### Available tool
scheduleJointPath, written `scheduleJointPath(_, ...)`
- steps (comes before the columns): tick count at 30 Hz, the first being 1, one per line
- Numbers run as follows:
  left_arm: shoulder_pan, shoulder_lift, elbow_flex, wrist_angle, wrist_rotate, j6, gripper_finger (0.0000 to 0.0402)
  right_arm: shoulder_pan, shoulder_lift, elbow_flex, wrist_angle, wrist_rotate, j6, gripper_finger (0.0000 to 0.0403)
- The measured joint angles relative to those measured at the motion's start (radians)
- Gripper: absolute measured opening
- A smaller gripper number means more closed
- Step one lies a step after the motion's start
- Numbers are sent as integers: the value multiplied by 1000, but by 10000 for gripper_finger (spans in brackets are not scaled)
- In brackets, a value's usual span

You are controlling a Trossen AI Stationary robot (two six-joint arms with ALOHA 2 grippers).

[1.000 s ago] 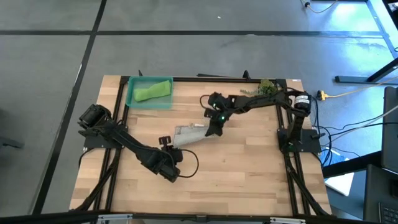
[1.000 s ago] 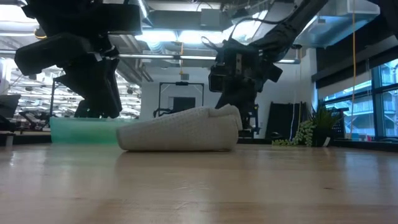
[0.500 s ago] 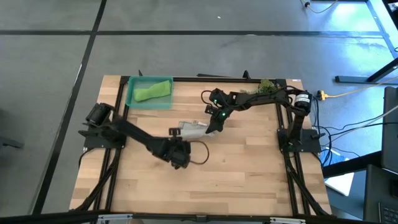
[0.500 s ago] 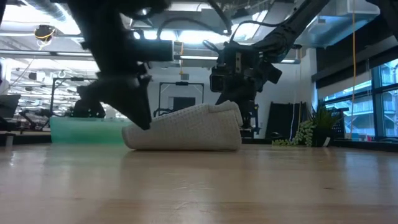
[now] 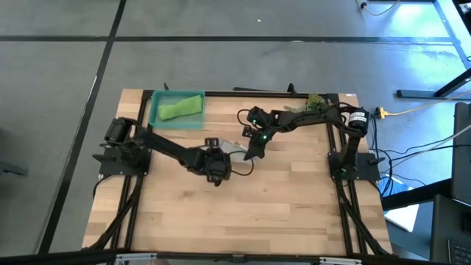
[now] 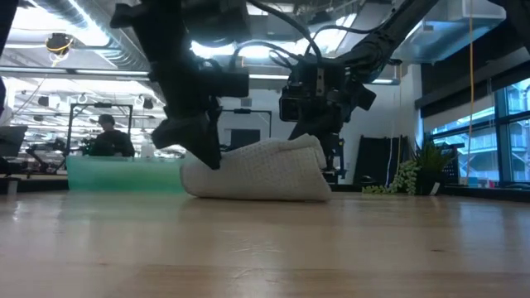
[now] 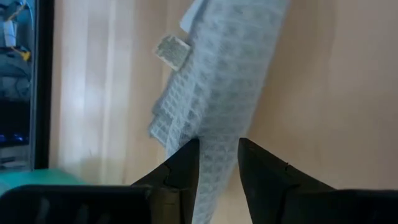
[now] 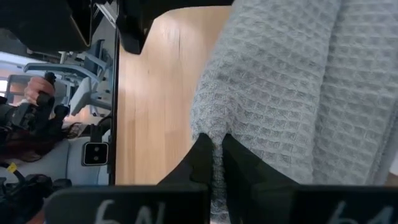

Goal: Roll microfiber towels into tight, uniform cylinder then place into a basket
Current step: Roll the gray towel

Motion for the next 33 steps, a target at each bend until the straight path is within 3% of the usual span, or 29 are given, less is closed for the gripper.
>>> scheduleJointPath(5,27,-2,0,4,17,49,106,0,0,0,-30,-7,-30,18)
scheduleJointPath(10,7,-58,0,-66,20,15,106,4,0,0,-56,-89,-72,18)
scheduleJointPath(22,-138,-261,0,-125,49,-99,106,102,-1,-32,41,-154,-58,18)
scheduleJointPath(33,-236,-324,1,-109,46,-171,106,247,-1,-96,131,-48,18,18)
